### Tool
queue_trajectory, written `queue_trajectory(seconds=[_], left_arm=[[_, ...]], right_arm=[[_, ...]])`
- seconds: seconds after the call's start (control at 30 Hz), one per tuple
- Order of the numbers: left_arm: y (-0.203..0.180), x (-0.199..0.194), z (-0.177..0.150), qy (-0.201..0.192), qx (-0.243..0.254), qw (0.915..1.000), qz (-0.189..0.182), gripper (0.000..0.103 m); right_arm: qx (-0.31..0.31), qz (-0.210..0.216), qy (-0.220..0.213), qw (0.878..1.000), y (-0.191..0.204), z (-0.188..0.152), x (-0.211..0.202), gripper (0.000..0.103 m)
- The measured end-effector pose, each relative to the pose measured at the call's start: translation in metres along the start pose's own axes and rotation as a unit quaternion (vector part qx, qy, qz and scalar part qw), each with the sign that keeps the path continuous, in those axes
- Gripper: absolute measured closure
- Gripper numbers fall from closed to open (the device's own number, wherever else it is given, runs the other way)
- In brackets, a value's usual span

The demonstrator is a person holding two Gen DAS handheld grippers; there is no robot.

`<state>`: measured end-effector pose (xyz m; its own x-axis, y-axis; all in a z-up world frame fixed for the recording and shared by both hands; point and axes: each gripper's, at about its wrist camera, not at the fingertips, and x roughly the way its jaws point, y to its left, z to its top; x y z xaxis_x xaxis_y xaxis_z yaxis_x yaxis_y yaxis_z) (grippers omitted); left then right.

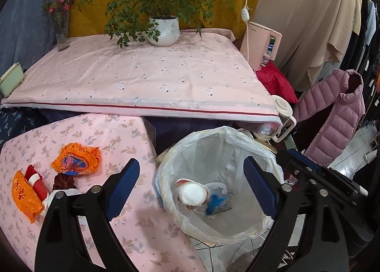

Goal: Collect trash
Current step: 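Carry the cup and tape over the bin and open both grippers, then reach the left gripper to the large orange plastic bag and close on it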

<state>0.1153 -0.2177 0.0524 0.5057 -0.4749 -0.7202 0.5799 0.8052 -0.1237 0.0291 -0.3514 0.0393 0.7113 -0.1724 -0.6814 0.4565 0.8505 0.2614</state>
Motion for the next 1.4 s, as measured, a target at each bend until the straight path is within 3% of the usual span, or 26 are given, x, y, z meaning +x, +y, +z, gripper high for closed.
queue_trajectory(seconds=[0.47, 0.57, 0.9, 1.13, 1.4], left_arm=[[0.046, -0.014, -0.009, -0.007, -0.047, 0.9983, 0.034, 0.018], [0.059, -0.019, -0.013, -0.008, -0.058, 0.9974, 0.042, 0.018], [0.115, -0.036, -0.032, -0.012, -0.108, 0.9913, 0.075, 0.018], [0.165, -0.048, -0.050, -0.010, -0.151, 0.9830, 0.104, 0.018], [0.233, -0.058, -0.082, 0.000, -0.222, 0.9648, 0.141, 0.013]], right_arm=[[-0.029, 0.011, -0.002, 1.000, 0.035, -0.007, -0.006, 0.069], [-0.039, 0.014, -0.002, 0.999, 0.047, -0.011, -0.006, 0.063], [-0.076, 0.036, 0.015, 0.996, 0.097, -0.027, -0.001, 0.060], [-0.105, 0.052, 0.028, 0.993, 0.135, -0.039, 0.005, 0.052], [-0.127, 0.071, 0.053, 0.988, 0.176, -0.062, 0.021, 0.043]])
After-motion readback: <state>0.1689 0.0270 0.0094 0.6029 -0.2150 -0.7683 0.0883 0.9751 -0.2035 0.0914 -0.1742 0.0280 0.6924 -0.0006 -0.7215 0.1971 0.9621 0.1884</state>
